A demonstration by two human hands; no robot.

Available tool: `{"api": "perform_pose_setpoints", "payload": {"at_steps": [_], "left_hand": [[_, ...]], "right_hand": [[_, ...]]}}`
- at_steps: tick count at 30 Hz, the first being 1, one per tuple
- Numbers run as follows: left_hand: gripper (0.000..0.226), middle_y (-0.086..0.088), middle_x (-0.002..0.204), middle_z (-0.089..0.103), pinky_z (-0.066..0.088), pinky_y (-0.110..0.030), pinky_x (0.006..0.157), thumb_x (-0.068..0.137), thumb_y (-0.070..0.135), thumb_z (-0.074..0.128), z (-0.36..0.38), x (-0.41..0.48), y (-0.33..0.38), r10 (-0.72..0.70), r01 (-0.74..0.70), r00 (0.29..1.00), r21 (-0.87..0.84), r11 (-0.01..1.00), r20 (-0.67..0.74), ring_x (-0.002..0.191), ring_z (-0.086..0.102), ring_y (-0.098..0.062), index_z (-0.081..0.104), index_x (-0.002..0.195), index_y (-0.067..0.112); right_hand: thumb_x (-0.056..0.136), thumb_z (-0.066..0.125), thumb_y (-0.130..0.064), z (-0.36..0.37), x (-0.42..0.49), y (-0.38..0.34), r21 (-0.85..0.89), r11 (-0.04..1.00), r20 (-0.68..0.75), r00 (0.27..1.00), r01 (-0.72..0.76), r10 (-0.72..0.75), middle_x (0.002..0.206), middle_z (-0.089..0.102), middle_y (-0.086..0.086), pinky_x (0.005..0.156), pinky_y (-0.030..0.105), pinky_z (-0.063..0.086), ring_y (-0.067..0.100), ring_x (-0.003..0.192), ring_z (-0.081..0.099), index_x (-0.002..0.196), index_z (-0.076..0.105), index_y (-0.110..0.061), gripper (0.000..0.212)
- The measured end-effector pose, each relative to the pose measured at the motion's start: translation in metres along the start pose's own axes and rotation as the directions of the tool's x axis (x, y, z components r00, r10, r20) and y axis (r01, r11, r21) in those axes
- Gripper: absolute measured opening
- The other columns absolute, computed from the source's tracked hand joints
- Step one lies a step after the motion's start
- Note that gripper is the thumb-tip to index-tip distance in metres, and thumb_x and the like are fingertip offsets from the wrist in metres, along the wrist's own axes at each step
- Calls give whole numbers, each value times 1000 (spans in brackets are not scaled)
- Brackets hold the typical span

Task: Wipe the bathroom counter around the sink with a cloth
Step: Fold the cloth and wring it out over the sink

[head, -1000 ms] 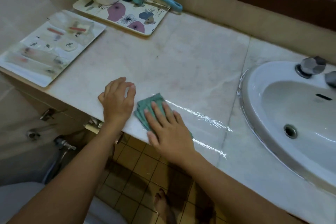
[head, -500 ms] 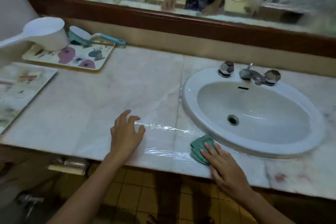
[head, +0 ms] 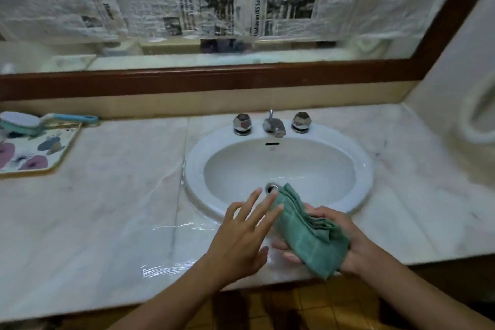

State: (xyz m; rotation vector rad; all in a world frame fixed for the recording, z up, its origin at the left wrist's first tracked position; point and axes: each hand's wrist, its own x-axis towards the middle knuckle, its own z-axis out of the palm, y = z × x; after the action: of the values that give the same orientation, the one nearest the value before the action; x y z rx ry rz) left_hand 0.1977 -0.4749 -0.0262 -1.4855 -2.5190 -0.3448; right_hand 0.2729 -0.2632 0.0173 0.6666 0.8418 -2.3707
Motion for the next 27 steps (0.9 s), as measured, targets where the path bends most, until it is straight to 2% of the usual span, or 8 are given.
{"api": "perform_pose_setpoints", "payload": {"at_steps": [2, 5, 8, 11, 15, 19, 23, 27], "left_hand": [[94, -7, 161, 22, 31, -46, 105, 66, 44, 68, -2, 30, 6, 78, -80, 997, 91, 993, 25, 148, 22, -30, 31, 149, 17], [78, -11, 144, 49, 38, -43, 99, 75, 44, 66, 0, 68, 11, 201, -191, 976, 104, 976, -88, 137, 41, -30, 39, 140, 12], [57, -12, 110, 63, 50, -39, 72, 82, 36, 66, -7, 100, 12, 250, -252, 945, 19, 968, -211, 97, 60, -29, 45, 128, 10], [44, -10, 91, 58, 47, -36, 45, 75, 10, 61, -25, 135, 2, 292, -277, 947, 118, 953, -133, 75, 58, -28, 48, 117, 9], [17, -9, 75, 57, 42, -30, 37, 74, 4, 57, -53, 179, -16, 364, -345, 931, 287, 894, -15, 60, 58, -28, 60, 90, 6], [11, -8, 57, 53, 32, -25, 36, 64, 1, 60, -72, 207, -20, 329, -327, 942, 370, 869, 61, 42, 52, -28, 53, 70, 7], [18, -2, 55, 51, 27, -22, 39, 66, 12, 66, -75, 227, -9, 115, -191, 972, 408, 893, 203, 40, 45, -27, 48, 70, 12], [9, -7, 77, 48, 37, -30, 53, 80, 20, 57, -58, 251, -4, -261, 154, 920, 342, 927, 291, 63, 47, -28, 50, 83, 15]], "right_hand": [[76, 62, -14, 2, -9, -11, -55, 998, 152, 988, -32, 40, 120, 56, 30, 85, 54, 46, 49, 111, 54, 120, 62, -6, 44], [68, 65, -2, 5, -20, -30, -84, 994, 182, 980, -68, 82, 103, 57, 29, 59, 38, 51, 41, 85, 59, 115, 60, -4, 47], [71, 63, 8, 3, -25, -59, -126, 991, 186, 980, -45, 68, 95, 57, 22, 40, 23, 41, 29, 66, 53, 113, 60, -15, 48], [75, 62, 6, 6, -21, -90, -339, 941, 171, 983, -10, 73, 84, 56, 15, 34, 16, 34, 16, 53, 46, 102, 55, -8, 31], [81, 63, 4, 19, -14, -132, -723, 691, 32, 999, -7, 44, 74, 58, 17, 36, 19, 38, 12, 44, 46, 90, 52, -2, 15], [83, 67, -3, 23, -11, -170, -899, 433, -22, 995, -64, 101, 62, 60, 15, 43, 24, 45, 17, 45, 52, 80, 54, -4, 14], [73, 80, -15, 21, 4, -197, -987, 117, -114, 994, -113, 0, 51, 54, 7, 42, 21, 35, 17, 40, 44, 70, 53, -9, 27], [68, 70, -8, 14, 30, -209, -958, -261, -23, 936, -122, -351, 51, 54, 7, 41, 22, 37, 19, 38, 47, 69, 53, -6, 17]]}}
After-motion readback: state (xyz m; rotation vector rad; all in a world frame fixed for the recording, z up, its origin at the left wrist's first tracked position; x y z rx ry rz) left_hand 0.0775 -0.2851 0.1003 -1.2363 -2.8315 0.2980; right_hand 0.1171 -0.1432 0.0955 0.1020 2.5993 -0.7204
